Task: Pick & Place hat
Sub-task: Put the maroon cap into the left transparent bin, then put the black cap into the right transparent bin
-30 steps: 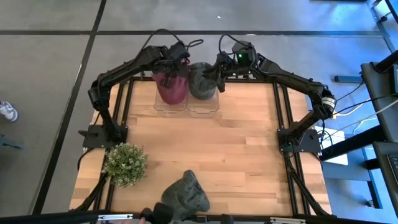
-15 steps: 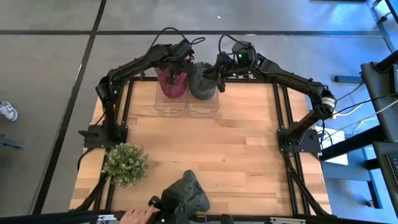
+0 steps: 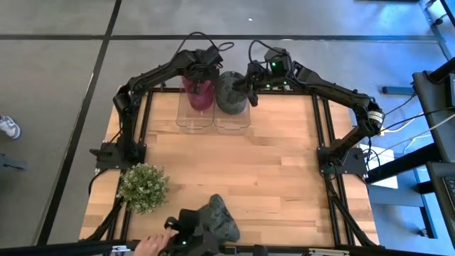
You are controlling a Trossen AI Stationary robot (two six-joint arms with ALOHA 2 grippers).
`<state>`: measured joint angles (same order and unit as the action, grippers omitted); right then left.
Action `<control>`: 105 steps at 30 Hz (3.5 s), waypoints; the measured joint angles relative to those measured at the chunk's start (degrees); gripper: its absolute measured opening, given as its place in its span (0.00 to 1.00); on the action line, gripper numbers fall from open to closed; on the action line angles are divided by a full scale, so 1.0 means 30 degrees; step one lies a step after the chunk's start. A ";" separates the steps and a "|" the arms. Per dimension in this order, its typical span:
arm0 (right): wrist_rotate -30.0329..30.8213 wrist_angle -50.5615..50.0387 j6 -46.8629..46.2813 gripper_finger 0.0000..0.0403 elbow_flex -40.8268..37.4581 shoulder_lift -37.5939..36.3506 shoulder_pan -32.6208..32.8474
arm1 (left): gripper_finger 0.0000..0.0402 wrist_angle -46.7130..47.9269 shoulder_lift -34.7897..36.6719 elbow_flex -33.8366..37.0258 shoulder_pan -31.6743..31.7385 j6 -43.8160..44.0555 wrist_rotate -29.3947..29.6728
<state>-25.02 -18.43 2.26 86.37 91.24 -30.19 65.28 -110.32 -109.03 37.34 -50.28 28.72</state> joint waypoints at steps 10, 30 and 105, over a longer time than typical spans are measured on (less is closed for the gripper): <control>0.0000 -0.0088 0.0000 0.22 0.0000 0.0007 0.0007 | 0.13 0.1570 0.0000 0.0000 0.0060 0.0955 0.2185; 0.0002 -0.0083 -0.0175 0.22 0.0000 0.0007 0.0001 | 0.13 0.5678 -0.0073 0.0008 -0.0774 0.7440 0.4751; 0.4603 -0.7477 -0.0701 0.22 -0.0015 0.0000 0.4100 | 0.35 0.0434 0.4573 -0.0007 -0.5739 1.0032 -1.6949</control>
<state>-11.21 -40.86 0.16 86.32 91.24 -17.89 66.58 -96.60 -109.06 20.13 -20.18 -22.13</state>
